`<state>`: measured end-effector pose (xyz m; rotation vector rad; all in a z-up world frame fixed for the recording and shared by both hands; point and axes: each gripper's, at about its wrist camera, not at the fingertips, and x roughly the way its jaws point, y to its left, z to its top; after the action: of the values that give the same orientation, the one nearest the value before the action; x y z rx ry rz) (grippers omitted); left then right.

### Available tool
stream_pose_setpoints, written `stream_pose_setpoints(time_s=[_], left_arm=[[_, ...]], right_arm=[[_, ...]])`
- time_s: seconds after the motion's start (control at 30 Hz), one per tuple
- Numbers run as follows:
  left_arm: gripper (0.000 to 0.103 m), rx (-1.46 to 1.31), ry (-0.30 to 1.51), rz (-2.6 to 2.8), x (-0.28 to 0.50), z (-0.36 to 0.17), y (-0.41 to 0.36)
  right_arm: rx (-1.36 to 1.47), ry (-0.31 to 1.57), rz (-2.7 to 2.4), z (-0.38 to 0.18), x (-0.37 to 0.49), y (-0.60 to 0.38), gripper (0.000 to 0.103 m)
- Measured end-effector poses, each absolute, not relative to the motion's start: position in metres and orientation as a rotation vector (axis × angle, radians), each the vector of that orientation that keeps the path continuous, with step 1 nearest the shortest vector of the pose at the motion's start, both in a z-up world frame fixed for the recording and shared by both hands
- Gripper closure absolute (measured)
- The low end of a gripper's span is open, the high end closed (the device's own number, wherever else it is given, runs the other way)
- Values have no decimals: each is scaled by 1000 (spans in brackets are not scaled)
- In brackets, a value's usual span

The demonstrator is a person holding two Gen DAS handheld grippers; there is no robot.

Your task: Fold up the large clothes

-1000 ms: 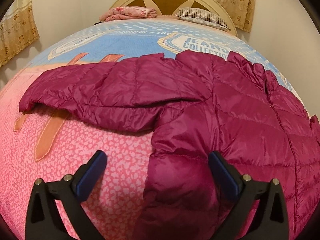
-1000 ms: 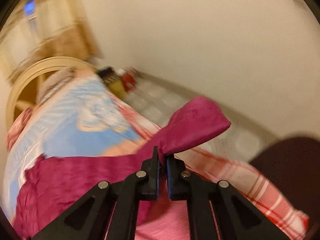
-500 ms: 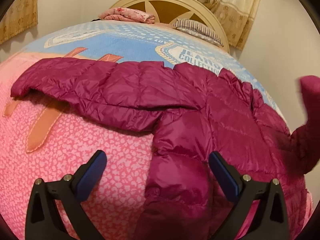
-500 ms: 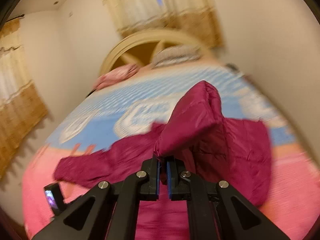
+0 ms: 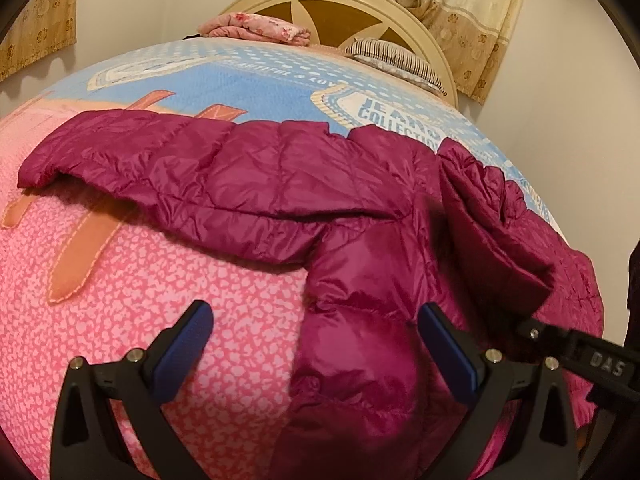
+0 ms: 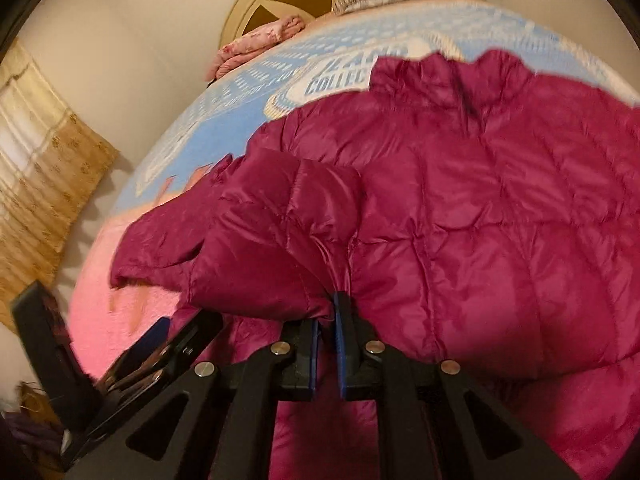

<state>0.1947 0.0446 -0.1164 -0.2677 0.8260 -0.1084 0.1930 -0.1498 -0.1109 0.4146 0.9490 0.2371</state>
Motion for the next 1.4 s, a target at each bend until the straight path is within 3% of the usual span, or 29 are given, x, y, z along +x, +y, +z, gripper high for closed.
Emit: stream_pose_setpoints(time_s=[0.2, 0.27, 0.33, 0.37, 0.4, 0.5, 0.67, 0.7, 0.73, 0.77, 0.8, 1.07, 1.2, 1.4], left_arm=[[0, -270, 827, -110, 195, -117, 46], [0, -269, 827, -110, 195, -117, 47], [0, -273, 826, -112, 195, -116, 47], [0, -272, 827, -111, 195, -116, 46], [0, -274, 826, -112, 195, -116, 46], [0, -279, 824, -115, 194, -117, 46], [0, -269, 829, -109, 195, -117, 46], [0, -267, 830, -109, 195, -117, 46], [0, -268, 829, -110, 195, -117, 47], [0, -269, 829, -110, 195, -117, 46], [0, -272, 827, -112, 195, -117, 46], [0, -271, 826, -113, 194, -117, 46], [0, -260, 819, -109, 191, -112, 44], [0, -213, 701, -82, 174, -79, 35]], right_arm=[[400, 1003, 294, -95, 180, -153, 91], [404, 976, 313, -88, 177, -152, 78], [413, 946, 338, -85, 177, -151, 17], [418, 925, 354, -84, 178, -150, 9], [425, 911, 369, -85, 178, -148, 8], [488, 933, 385, -88, 178, -149, 8], [512, 799, 384, -62, 165, -162, 9], [489, 808, 350, -61, 167, -161, 29], [459, 837, 309, -66, 175, -159, 70], [443, 890, 281, -76, 184, -156, 86], [440, 927, 266, -88, 192, -153, 92], [511, 980, 244, -132, 207, -149, 92], [575, 879, 266, -96, 191, -183, 92], [404, 720, -160, -48, 160, -296, 92]])
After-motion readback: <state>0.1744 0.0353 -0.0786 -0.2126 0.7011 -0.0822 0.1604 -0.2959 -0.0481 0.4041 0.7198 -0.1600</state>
